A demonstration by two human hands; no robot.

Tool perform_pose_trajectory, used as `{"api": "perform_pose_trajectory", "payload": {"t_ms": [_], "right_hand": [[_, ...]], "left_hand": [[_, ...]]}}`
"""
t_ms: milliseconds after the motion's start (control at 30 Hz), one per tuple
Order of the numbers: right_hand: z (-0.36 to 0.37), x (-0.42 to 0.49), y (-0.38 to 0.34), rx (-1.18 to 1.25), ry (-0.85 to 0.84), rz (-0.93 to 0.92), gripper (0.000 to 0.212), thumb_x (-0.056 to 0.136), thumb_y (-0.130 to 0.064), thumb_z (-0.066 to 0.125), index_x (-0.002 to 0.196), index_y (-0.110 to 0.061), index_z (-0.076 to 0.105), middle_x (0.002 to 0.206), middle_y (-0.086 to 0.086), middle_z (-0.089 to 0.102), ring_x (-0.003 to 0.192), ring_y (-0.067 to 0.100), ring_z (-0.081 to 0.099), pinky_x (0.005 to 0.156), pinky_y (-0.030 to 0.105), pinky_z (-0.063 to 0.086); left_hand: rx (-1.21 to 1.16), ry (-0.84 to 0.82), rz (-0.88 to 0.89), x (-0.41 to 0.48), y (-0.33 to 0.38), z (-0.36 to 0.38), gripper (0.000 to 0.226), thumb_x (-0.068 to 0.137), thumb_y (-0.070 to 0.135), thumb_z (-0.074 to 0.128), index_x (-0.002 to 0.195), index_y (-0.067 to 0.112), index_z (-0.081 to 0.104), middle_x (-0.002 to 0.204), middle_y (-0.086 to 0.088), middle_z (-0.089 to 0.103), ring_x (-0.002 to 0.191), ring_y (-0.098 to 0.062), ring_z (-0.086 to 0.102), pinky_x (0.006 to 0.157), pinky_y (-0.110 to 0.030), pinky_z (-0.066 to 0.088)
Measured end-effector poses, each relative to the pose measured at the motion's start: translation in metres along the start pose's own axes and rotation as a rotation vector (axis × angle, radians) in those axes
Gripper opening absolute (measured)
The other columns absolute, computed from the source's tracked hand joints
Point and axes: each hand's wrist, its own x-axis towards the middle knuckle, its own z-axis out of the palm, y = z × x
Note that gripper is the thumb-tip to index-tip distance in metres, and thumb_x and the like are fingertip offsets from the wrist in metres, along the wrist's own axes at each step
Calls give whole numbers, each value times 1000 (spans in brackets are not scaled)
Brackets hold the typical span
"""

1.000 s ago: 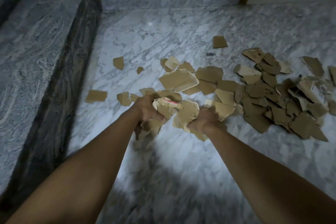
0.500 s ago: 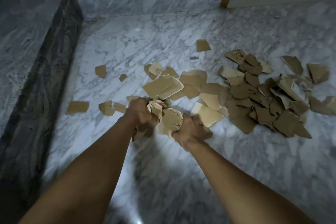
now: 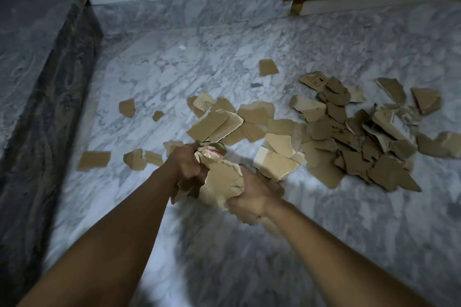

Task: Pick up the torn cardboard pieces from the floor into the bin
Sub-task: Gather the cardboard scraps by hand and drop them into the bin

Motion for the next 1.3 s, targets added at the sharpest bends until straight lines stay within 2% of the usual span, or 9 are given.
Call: {"api": "perform_pose_trajectory", "payload": {"t_ms": [167, 267, 333, 433, 600, 767, 867, 1033, 1300], "right_hand": [[-86, 6, 16, -41, 34, -39, 85, 70, -27, 88, 131, -27, 30, 113, -8, 50, 102, 15, 52, 80, 30, 42], [-108, 24, 30, -107, 66, 65, 79, 69, -30, 88, 135, -19, 44, 118, -2, 58, 110, 22, 57, 85, 31, 47], [-104, 30, 38, -207, 117, 172, 71, 63, -41, 88, 123, -15, 60, 118, 5, 62, 113, 25, 57, 89, 31, 48], [-90, 32, 46, -333, 271, 197, 83, 45, -60, 76, 118, -24, 62, 124, 6, 59, 125, 27, 46, 102, 39, 44], [-82, 26, 47, -329, 361, 139, 61, 68, -45, 77, 121, -25, 56, 124, 5, 60, 126, 28, 47, 105, 37, 41], [-86, 23, 45, -250, 274, 96, 73, 64, -40, 77, 133, -37, 50, 122, 3, 63, 123, 27, 52, 102, 30, 44], [-88, 23, 46, -284, 292, 113, 66, 68, -39, 77, 128, -26, 54, 124, 5, 61, 124, 28, 51, 100, 30, 42], [-90, 22, 50, -248, 287, 137, 66, 66, -43, 76, 124, -18, 57, 123, 7, 59, 121, 29, 52, 98, 32, 45], [-90, 19, 66, -89, 217, 137, 71, 63, -38, 82, 127, -17, 58, 127, 6, 59, 122, 28, 54, 94, 28, 47]], "left_hand": [[-116, 136, 64, -10, -7, -13, 52, 68, 28, 83, 118, 31, 66, 93, 13, 64, 92, -12, 63, 80, -22, 42], [-196, 184, 95, -24, 4, -20, 49, 68, 28, 84, 113, 38, 66, 92, 21, 66, 88, -6, 60, 81, -22, 44], [-260, 145, 110, -30, 12, -18, 49, 64, 30, 84, 108, 40, 66, 92, 22, 70, 92, -6, 65, 83, -23, 50], [-309, 5, 107, -34, 19, -2, 47, 62, 21, 90, 96, 42, 65, 85, 24, 71, 86, 1, 67, 76, -11, 49], [-305, -178, 68, -39, 20, 30, 43, 60, 25, 90, 92, 40, 67, 87, 18, 74, 82, 5, 67, 75, -19, 50], [-380, -183, 28, -42, 17, 32, 53, 52, 33, 92, 101, 35, 71, 93, 16, 75, 92, -2, 69, 88, -27, 54], [-394, -141, 5, -43, 15, 26, 55, 57, 27, 92, 107, 33, 71, 92, 16, 75, 93, -2, 69, 86, -22, 53], [-437, -142, -19, -44, 9, 29, 70, 41, 41, 91, 108, 33, 71, 96, 14, 76, 97, -8, 70, 96, -38, 54], [-515, -139, -22, -48, 13, 45, 70, 41, 43, 88, 108, 29, 73, 98, 10, 76, 97, -9, 71, 96, -40, 54]]}}
